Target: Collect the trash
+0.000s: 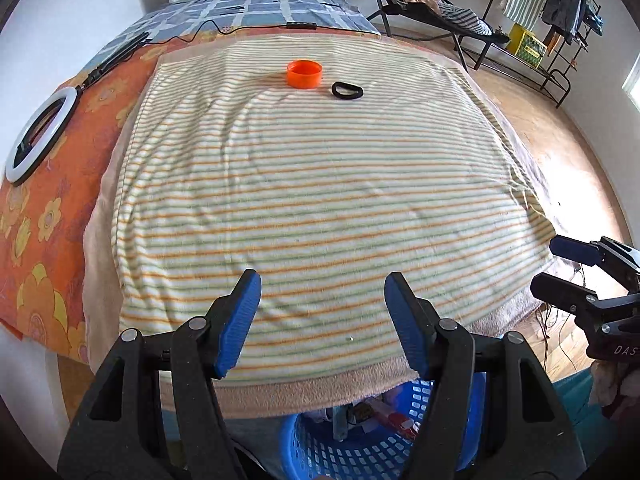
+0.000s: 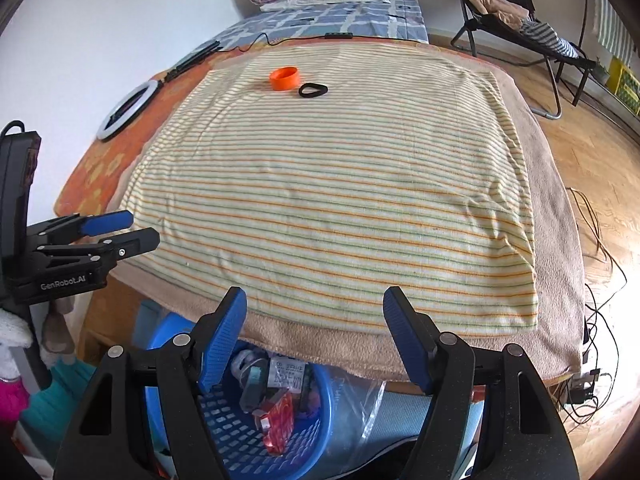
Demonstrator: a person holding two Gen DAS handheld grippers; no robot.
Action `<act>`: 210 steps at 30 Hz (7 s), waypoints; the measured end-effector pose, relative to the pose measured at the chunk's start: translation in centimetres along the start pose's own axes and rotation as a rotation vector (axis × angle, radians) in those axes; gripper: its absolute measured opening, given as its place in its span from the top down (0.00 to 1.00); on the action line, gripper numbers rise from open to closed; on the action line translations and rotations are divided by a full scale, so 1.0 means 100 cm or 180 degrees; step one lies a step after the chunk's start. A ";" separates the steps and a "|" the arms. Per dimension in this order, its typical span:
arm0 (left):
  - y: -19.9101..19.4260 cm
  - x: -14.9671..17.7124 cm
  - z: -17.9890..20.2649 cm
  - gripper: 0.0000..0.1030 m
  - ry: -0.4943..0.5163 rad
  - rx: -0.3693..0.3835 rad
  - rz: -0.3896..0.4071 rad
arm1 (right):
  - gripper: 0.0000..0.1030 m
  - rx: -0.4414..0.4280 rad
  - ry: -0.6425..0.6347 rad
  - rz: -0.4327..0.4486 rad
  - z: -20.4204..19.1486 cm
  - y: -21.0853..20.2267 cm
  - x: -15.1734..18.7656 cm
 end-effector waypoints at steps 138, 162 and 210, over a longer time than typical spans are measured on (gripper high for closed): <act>-0.033 0.124 0.033 0.52 0.0111 0.0064 -0.0070 | 0.92 -0.0369 -0.0398 0.0323 -0.051 -0.024 0.044; 0.016 0.183 0.032 0.52 0.0123 0.0037 -0.0523 | 0.92 -0.0368 -0.0209 -0.0166 -0.053 0.018 0.115; 0.000 0.166 0.022 0.32 -0.0062 -0.0121 -0.0410 | 0.34 -0.0059 -0.0026 -0.0320 -0.036 0.028 0.114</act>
Point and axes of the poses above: each gripper's, at about its wrist camera, not at the fingertips, and y roughly the way its jaws point, z to its right, x to its underside, the point moved 4 cm from there along y, roughly the way its jaws point, and after that the axes turned 4 degrees about -x, right-handed, at the moved point
